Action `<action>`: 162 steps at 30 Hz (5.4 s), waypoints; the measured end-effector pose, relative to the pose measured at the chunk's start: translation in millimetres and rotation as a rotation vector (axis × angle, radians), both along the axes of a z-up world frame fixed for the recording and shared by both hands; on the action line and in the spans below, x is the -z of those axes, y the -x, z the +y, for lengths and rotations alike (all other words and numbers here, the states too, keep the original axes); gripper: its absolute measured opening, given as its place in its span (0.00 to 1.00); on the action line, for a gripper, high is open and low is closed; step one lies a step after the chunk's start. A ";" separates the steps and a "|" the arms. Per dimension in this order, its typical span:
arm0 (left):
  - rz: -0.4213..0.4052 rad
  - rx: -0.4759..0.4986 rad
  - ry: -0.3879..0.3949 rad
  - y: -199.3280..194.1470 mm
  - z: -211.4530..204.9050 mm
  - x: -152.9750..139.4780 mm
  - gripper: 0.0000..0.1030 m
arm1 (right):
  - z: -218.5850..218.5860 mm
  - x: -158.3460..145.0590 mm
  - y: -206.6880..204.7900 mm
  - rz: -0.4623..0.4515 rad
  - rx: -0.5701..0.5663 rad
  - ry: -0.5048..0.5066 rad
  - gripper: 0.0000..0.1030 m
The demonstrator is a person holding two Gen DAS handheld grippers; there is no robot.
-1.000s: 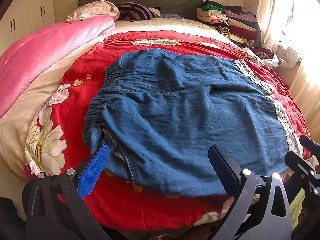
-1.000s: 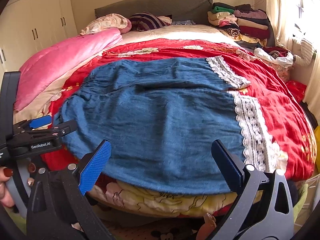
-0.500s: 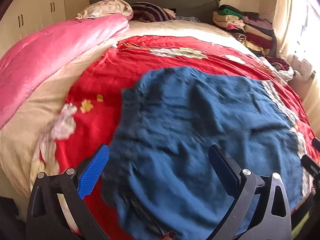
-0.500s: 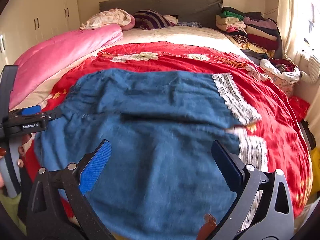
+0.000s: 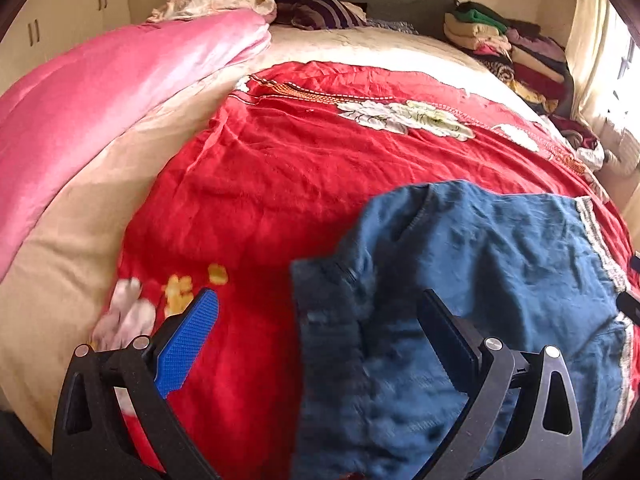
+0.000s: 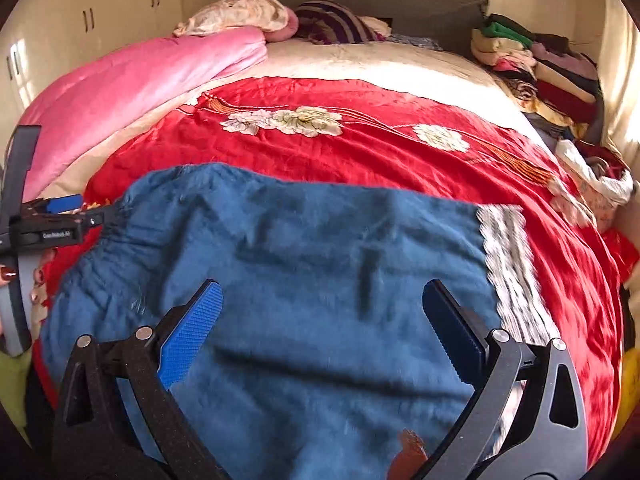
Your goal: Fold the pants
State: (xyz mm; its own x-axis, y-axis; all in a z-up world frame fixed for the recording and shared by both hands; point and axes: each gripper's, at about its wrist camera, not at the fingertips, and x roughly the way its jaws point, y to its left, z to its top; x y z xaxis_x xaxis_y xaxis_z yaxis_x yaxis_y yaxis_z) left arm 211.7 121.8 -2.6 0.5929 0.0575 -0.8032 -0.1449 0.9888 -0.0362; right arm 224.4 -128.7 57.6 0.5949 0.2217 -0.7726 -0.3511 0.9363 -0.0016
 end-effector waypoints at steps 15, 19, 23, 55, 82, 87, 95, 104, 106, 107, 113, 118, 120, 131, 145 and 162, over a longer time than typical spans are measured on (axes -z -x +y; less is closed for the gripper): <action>0.017 0.130 0.079 -47.5 1.9 31.8 0.52 | 52.2 23.9 -80.5 0.044 -0.156 0.163 0.92; -0.045 0.134 0.080 -40.2 3.1 29.0 0.35 | 66.0 32.0 -92.9 0.043 -0.192 0.188 0.92; -0.118 0.141 0.078 -26.2 4.5 12.1 0.34 | 85.2 41.0 -102.2 0.055 -0.250 0.229 0.92; -0.335 0.227 -0.006 88.9 -40.4 -43.6 0.36 | 49.4 -8.6 30.4 -0.103 -0.258 -0.034 0.02; -0.145 0.293 0.040 200.1 -25.7 1.8 0.47 | 37.4 20.2 201.3 -0.005 -0.400 -0.102 0.02; -0.116 0.257 0.058 203.7 -13.2 4.3 0.58 | 41.3 24.8 207.9 0.015 -0.426 -0.121 0.02; -0.115 0.235 0.045 220.5 1.0 -7.3 0.58 | 50.2 35.8 219.0 0.028 -0.485 -0.094 0.02; -0.129 0.171 0.075 222.6 11.9 -20.7 0.55 | 49.3 46.7 215.8 0.064 -0.471 -0.094 0.02; -0.148 0.202 0.094 218.9 -2.1 -28.3 0.55 | 49.5 47.3 215.6 0.066 -0.470 -0.097 0.02; -0.153 0.232 0.109 216.3 -11.4 -29.7 0.55 | 50.2 47.8 215.7 0.068 -0.470 -0.098 0.02; -0.083 0.321 0.030 185.6 -61.2 -5.1 0.51 | 48.9 47.0 219.7 0.082 -0.478 -0.100 0.08; -0.039 0.311 -0.001 183.7 -59.0 17.6 0.47 | 35.6 20.2 223.7 0.028 -0.458 -0.181 0.29; -0.043 0.311 -0.014 185.0 -58.7 18.8 0.47 | 34.9 17.0 219.1 0.006 -0.429 -0.197 0.42; -0.121 0.270 0.048 197.6 -55.9 9.0 0.48 | 36.3 51.4 197.8 0.163 -0.334 -0.172 0.45; -0.215 0.276 0.102 216.0 -61.1 -39.2 0.63 | -56.4 -5.6 193.2 -0.032 -0.073 -0.252 0.67; -0.099 0.501 0.185 186.5 -153.4 -11.3 0.84 | -115.4 -21.9 161.3 -0.110 0.093 -0.231 0.86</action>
